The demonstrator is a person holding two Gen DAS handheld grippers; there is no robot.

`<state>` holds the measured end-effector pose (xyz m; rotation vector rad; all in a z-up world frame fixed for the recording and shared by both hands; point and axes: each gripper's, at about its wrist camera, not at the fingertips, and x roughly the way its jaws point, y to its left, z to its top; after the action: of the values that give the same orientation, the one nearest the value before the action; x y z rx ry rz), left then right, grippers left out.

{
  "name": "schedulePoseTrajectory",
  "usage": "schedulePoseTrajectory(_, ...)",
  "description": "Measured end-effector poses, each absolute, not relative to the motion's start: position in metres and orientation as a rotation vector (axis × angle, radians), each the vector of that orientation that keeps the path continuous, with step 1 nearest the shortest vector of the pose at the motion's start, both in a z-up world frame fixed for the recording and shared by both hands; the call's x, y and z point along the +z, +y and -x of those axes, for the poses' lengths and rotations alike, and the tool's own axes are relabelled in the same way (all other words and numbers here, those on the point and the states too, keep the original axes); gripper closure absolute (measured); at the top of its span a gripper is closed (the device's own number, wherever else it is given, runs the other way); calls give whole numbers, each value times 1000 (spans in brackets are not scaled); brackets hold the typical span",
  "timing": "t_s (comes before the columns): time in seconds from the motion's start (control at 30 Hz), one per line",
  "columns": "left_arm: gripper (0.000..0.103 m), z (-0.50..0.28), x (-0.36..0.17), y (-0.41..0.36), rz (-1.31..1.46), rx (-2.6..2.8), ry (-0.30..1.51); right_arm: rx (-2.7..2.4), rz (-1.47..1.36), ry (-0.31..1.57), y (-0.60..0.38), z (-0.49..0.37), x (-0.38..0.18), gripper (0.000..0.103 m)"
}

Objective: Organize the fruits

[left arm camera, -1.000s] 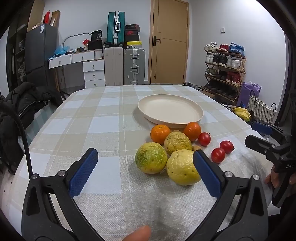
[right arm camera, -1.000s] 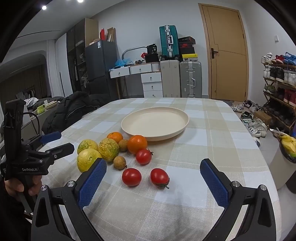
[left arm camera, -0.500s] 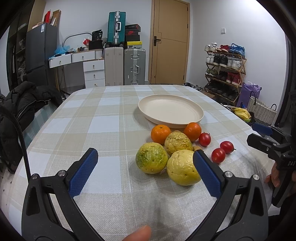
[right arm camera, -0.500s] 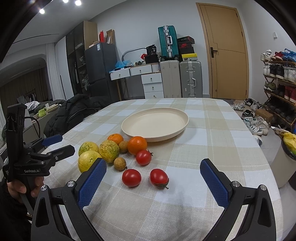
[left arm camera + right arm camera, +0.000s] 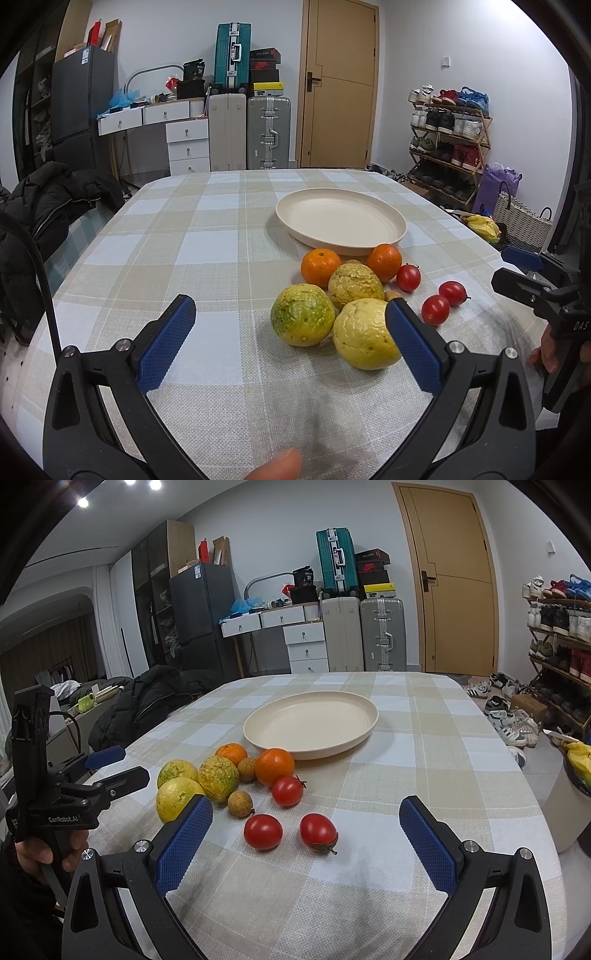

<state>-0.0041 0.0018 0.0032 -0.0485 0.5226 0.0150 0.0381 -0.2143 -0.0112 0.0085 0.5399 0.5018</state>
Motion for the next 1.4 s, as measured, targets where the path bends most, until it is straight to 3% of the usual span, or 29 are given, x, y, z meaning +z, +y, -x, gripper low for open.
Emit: schedulePoseTrajectory(1.4, 1, 5, 9, 6, 50, 11, 508, 519, -45, 570, -220, -45, -14, 0)
